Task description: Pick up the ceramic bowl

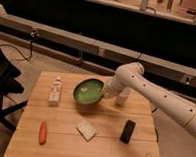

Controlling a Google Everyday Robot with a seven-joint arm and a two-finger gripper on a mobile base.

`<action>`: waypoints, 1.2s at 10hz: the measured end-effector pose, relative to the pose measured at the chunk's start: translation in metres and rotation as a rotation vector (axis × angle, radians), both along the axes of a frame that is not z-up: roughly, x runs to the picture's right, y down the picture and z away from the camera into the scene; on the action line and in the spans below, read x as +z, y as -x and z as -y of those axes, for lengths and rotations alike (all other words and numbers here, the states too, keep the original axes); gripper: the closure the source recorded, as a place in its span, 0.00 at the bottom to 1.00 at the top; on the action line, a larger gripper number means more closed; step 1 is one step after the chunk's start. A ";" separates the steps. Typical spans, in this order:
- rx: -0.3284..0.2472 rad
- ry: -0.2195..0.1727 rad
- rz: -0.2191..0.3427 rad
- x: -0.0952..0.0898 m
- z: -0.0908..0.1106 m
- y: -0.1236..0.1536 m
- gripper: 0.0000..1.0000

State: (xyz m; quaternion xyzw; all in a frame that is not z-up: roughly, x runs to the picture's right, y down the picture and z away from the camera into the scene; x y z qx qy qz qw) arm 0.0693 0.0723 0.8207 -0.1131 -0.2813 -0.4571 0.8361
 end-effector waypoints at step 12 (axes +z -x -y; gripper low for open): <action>-0.002 -0.007 0.009 -0.016 0.027 -0.013 1.00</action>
